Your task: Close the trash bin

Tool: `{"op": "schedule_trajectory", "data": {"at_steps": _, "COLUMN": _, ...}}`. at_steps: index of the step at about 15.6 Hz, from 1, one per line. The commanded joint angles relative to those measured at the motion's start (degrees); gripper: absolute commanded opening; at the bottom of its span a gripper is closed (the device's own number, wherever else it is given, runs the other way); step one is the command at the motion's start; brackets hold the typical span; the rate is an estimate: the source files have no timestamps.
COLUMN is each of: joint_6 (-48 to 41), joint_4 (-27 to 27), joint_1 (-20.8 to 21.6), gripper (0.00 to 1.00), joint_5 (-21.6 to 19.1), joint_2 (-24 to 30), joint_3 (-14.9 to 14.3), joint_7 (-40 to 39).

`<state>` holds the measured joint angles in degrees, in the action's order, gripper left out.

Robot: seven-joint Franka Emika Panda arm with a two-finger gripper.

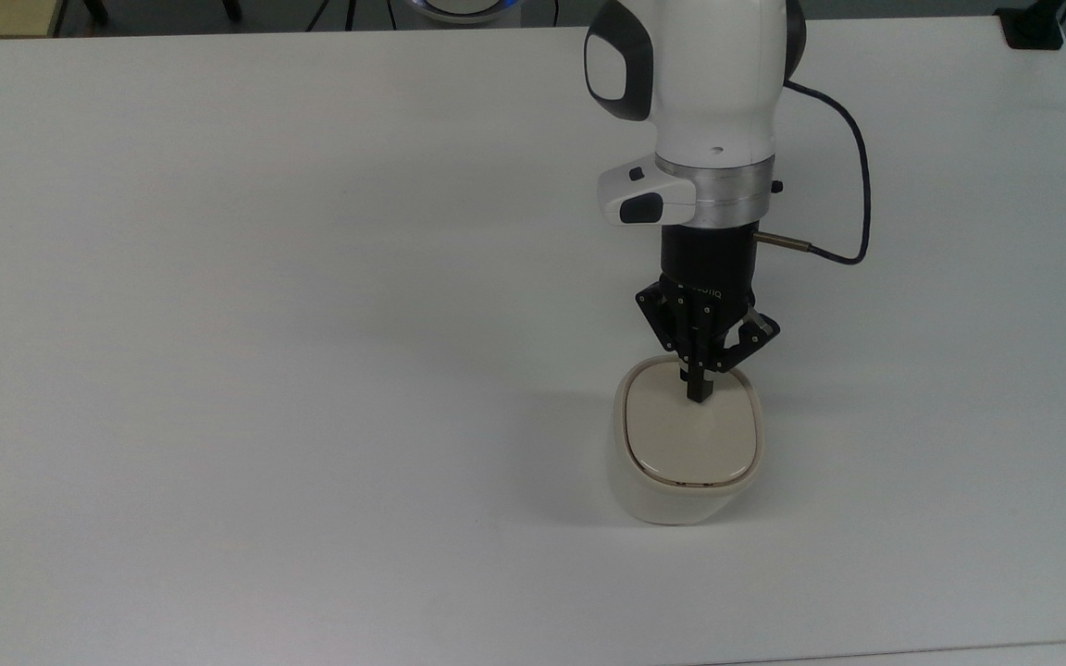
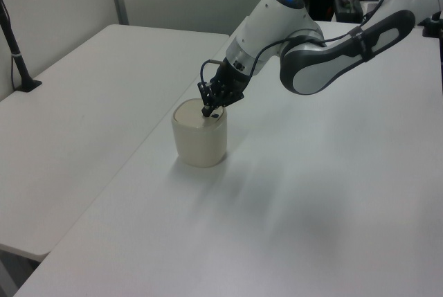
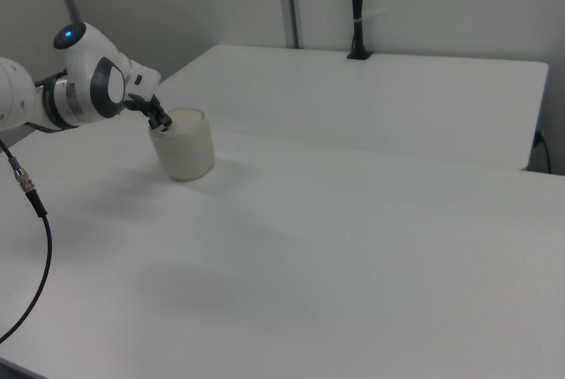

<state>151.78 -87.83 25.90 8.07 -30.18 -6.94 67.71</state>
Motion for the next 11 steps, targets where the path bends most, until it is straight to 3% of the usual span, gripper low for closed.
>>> {"op": "schedule_trajectory", "data": {"at_steps": 1, "joint_6": -8.32, "joint_4": -3.40, "joint_1": -0.15, "gripper": 0.00, "joint_5": 0.63, "joint_2": 6.69, "joint_3": 0.52, "joint_7": -1.69}}
{"op": "schedule_trajectory", "data": {"at_steps": 4, "joint_6": -18.06, "joint_4": -3.49, "joint_1": -2.07, "gripper": 0.00, "joint_5": -0.16, "joint_2": 12.93, "joint_3": 2.18, "joint_7": -5.82}}
{"op": "schedule_trajectory", "data": {"at_steps": 7, "joint_6": -30.10, "joint_4": -3.58, "joint_1": -9.00, "gripper": 0.00, "joint_5": -1.56, "joint_2": 19.17, "joint_3": 8.50, "joint_7": -11.61}}
{"op": "schedule_trajectory", "data": {"at_steps": 11, "joint_6": -45.31, "joint_4": -4.63, "joint_1": -18.59, "gripper": 0.00, "joint_5": -9.11, "joint_2": 27.96, "joint_3": 13.96, "joint_7": -25.13}}
